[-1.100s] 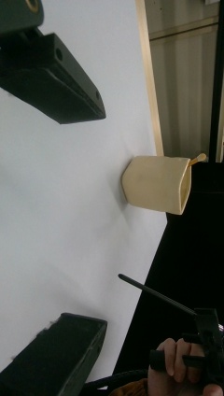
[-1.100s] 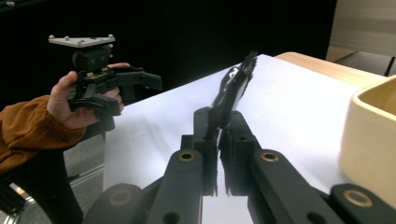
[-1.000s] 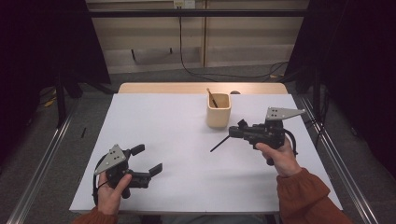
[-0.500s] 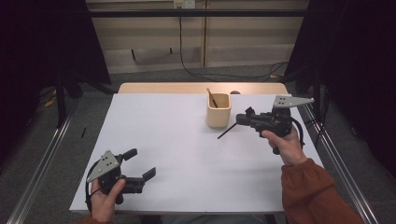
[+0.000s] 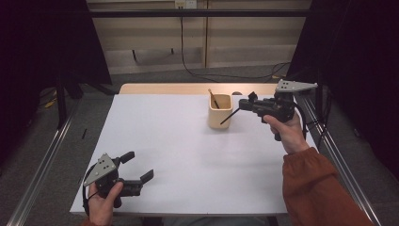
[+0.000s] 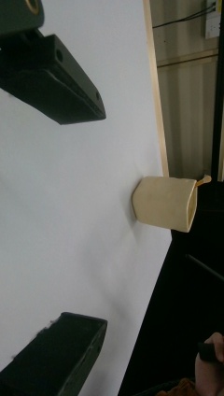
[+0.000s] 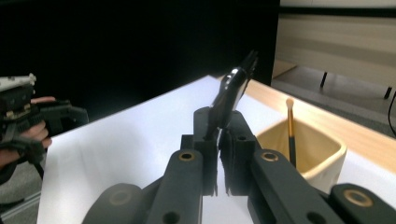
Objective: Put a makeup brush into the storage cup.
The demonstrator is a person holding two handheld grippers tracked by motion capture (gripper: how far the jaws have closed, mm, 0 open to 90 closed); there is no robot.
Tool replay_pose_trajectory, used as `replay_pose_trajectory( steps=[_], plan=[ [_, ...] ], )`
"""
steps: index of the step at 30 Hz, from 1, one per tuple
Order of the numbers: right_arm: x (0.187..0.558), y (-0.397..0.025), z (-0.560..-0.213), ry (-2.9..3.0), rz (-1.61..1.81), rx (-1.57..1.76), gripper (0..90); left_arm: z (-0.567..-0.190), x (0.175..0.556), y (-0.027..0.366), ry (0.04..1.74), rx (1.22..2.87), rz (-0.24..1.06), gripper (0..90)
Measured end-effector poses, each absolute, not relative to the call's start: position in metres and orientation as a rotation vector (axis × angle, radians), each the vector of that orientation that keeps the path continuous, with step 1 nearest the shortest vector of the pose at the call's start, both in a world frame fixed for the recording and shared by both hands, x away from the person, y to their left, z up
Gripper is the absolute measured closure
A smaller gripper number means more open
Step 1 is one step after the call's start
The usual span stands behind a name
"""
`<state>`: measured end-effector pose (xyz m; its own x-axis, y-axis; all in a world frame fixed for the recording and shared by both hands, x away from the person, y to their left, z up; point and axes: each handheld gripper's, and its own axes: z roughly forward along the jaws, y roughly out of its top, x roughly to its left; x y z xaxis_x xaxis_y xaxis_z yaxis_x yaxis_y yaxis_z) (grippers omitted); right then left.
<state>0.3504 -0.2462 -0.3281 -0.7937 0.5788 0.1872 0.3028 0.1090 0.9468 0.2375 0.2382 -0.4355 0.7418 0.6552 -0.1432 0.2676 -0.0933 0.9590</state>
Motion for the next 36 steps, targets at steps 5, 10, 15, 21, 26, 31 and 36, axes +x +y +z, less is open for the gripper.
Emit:
replay_pose_trajectory(
  steps=[5,10,15,21,26,31,36],
  plan=[
    [0.363,-0.242,-0.318,2.154,1.698,0.873,85.4,-0.436,0.238,0.238,0.744,1.679,0.378,2.3],
    [0.377,-0.238,-0.312,2.16,1.66,0.885,85.4,-0.436,0.239,0.238,0.736,1.687,0.381,2.3],
    [0.387,-0.237,-0.306,2.137,1.662,0.906,85.4,-0.435,0.238,0.237,0.733,1.691,0.386,2.3],
    [0.399,-0.238,-0.306,2.12,1.628,0.952,85.3,-0.434,0.239,0.238,0.738,1.684,0.385,2.3],
    [0.408,-0.237,-0.308,2.129,1.563,0.975,85.4,-0.434,0.239,0.238,0.733,1.691,0.387,2.3],
    [0.416,-0.235,-0.311,2.124,1.536,0.998,85.4,-0.434,0.238,0.238,0.734,1.68,0.383,2.3],
    [0.422,-0.232,-0.317,2.135,1.504,1.023,85.4,-0.433,0.238,0.238,0.732,1.674,0.392,2.4]
  ],
)
